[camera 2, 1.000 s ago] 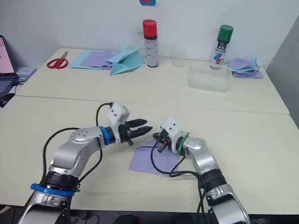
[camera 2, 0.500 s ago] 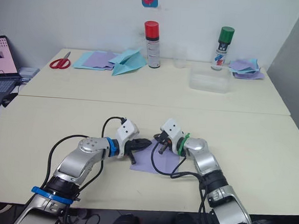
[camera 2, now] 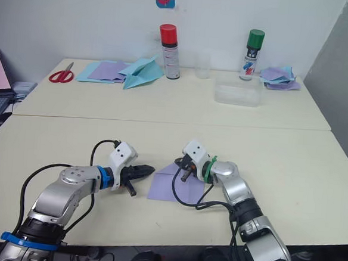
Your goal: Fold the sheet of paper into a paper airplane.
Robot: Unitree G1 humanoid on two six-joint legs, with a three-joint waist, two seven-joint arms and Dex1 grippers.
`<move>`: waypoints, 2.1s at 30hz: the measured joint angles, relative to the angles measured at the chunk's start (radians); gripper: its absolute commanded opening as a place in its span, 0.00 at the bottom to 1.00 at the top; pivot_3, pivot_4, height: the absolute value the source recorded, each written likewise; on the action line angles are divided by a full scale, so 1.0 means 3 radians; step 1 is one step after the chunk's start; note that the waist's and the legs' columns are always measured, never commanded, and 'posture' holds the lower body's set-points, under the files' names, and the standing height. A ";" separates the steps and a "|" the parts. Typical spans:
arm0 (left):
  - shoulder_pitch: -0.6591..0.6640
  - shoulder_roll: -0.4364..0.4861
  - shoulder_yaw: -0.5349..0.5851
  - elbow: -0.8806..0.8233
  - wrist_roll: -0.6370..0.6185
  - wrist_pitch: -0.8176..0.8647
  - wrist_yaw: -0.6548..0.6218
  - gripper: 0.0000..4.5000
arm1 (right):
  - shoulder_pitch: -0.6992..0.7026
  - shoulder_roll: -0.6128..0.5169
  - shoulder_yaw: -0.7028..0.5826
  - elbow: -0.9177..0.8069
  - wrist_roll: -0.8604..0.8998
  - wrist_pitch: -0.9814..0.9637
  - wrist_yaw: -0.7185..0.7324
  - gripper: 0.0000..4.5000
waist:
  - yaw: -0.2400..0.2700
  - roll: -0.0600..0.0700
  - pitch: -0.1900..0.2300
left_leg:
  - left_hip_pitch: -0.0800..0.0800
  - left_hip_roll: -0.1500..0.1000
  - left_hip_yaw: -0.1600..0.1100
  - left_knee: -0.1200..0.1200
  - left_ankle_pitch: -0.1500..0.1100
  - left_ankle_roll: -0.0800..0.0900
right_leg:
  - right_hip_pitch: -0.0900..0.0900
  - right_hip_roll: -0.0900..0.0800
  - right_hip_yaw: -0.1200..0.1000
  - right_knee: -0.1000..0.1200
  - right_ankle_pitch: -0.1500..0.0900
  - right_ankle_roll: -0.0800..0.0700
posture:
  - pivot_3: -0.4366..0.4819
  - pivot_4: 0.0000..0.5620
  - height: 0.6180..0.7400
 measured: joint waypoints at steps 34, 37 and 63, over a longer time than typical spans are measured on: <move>-0.0239 -0.0270 -0.0596 0.0225 0.0379 -0.0437 0.0199 0.01 | 0.0016 -0.0147 -0.0118 -0.0083 -0.0198 0.0056 -0.0552 0.00 | 0.0025 0.0000 -0.0003 | 0.0003 -0.0006 0.0003 0.0003 0.0000 0.0000 | 0.0007 -0.0003 0.0000 -0.0001 0.0002 0.0003 | 0.48 0.27 1.00; -0.0257 -0.0286 -0.0605 0.0246 0.0380 -0.0437 0.0201 0.01 | 0.0048 -0.0129 -0.0173 -0.0106 -0.0156 0.0079 -0.0571 0.00 | 0.0031 0.0000 -0.0003 | 0.0004 -0.0006 0.0003 0.0003 0.0000 0.0000 | 0.0008 -0.0003 -0.0001 -0.0001 0.0003 0.0004 | 0.48 0.27 1.00; -0.0301 -0.0333 -0.0662 0.0318 0.0384 -0.0522 0.0202 0.01 | 0.0612 -0.0767 0.0045 -0.1600 0.0450 0.1332 -0.0061 0.00 | 0.0085 0.0005 0.0001 | -0.0007 -0.0010 0.0003 0.0005 0.0000 0.0000 | 0.0001 -0.0003 -0.0002 -0.0006 0.0002 0.0004 | 0.48 0.27 1.00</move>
